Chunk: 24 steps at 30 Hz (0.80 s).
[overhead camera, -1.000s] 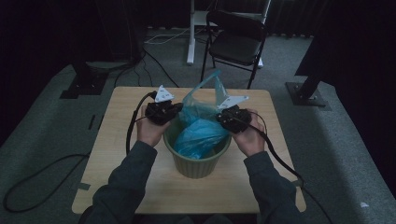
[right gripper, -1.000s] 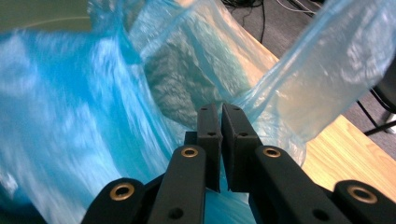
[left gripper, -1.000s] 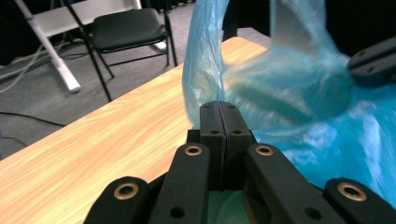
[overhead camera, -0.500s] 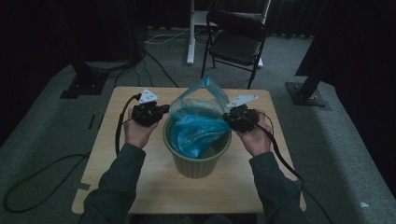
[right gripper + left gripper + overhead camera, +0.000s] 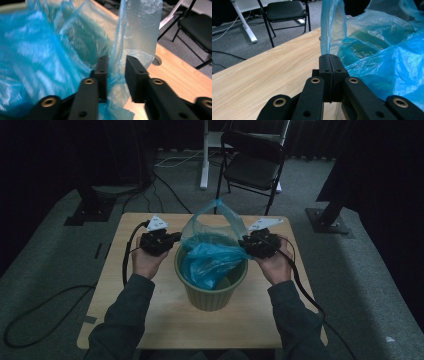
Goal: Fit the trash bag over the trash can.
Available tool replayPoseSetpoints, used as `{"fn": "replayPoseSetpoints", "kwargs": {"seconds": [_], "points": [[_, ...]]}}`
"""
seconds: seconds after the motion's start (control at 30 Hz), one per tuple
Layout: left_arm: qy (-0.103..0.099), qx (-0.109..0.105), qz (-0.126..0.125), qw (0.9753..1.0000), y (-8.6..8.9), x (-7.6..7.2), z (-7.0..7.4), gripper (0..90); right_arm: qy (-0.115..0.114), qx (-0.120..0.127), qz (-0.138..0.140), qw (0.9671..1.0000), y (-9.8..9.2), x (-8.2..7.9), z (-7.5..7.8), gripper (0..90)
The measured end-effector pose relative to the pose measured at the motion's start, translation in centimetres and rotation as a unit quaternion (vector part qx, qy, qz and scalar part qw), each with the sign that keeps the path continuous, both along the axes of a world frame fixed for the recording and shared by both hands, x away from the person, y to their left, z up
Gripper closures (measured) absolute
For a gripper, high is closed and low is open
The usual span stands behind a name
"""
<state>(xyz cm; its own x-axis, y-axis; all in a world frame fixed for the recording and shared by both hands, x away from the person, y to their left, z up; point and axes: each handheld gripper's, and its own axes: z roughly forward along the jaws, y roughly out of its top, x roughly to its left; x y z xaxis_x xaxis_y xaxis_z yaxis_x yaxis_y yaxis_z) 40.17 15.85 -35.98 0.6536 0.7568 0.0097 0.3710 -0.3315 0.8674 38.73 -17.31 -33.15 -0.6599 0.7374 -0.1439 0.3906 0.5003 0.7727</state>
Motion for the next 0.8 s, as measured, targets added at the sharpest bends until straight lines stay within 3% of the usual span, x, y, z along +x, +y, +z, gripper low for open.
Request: {"fn": "replayPoseSetpoints", "kwargs": {"seconds": [0.37, 0.67, 0.8], "points": [[-0.003, -0.002, -0.002, 1.0, -0.3, -0.1, 0.0, 89.3, -0.03, 0.021, -0.003, 0.9993, 0.5, 0.0, 1.9, 56.6], [-0.004, 0.0, -0.003, 1.0, -0.3, -0.1, 0.0, 88.9, -0.037, 0.03, -0.015, 0.9987, 0.0, 0.4, 2.5, 55.3], [-0.006, 0.0, -0.007, 1.0, -0.6, -0.2, -0.1, 88.6, -0.029, 0.023, -0.019, 0.9992, 0.3, 1.0, 2.1, 55.8]]}}
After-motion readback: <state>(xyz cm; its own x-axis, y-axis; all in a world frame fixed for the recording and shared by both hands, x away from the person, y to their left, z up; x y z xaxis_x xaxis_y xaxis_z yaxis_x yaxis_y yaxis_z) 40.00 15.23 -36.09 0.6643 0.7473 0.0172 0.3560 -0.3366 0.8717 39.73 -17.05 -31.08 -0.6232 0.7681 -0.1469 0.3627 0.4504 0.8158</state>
